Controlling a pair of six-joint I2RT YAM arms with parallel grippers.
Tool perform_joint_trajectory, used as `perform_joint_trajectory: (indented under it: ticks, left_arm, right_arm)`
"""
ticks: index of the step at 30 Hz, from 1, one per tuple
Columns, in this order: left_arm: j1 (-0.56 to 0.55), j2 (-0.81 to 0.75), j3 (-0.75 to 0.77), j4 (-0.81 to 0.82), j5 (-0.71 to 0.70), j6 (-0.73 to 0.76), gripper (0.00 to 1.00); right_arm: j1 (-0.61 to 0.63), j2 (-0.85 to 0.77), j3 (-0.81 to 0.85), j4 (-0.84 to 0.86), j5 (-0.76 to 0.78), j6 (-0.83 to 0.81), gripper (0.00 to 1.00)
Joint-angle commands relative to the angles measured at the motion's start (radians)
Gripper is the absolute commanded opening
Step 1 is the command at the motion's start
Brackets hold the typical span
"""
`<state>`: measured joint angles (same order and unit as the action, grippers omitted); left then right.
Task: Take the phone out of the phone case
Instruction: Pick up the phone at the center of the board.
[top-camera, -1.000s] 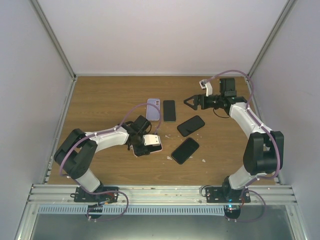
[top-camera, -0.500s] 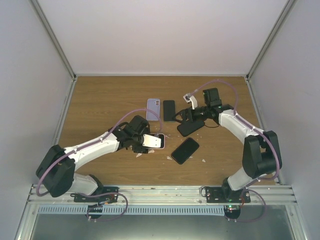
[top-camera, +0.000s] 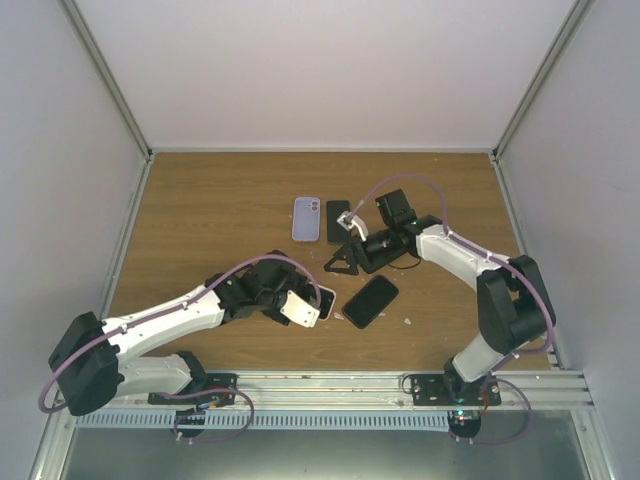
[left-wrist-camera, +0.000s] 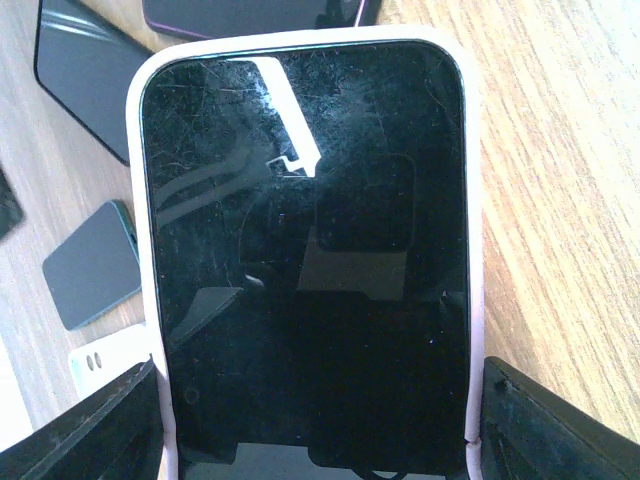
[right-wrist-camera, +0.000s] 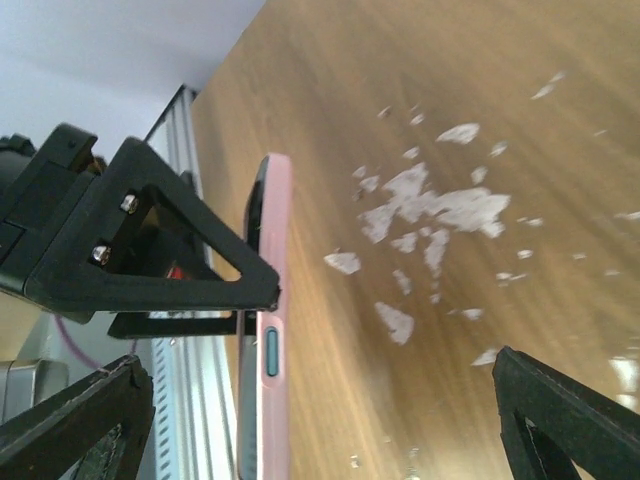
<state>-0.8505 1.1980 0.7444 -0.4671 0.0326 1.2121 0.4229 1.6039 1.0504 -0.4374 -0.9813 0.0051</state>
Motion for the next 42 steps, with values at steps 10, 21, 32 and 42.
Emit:
perform_joint_trajectory:
  ticks: [10,21,32,42]
  left_arm:
    - [-0.082,-0.087,-0.031,0.13,-0.088,0.15,0.51]
    - [-0.102,-0.098,-0.056,0.16,-0.131,0.243,0.51]
    - [-0.114,-0.108,-0.037,0.162,-0.172,0.25,0.51]
    - [-0.134,-0.107,-0.027,0.151,-0.173,0.275,0.52]
  right_arm:
    - [0.15,0.106,0.028,-0.137,-0.051,-0.112,0.8]
    - [0.193,0.133,0.046,-0.15,-0.073,-0.108,0.4]
    - [0.193,0.138,0.053,-0.148,-0.114,-0.077,0.18]
    - [0.203,0.141,0.056,-0.145,-0.108,-0.078,0.07]
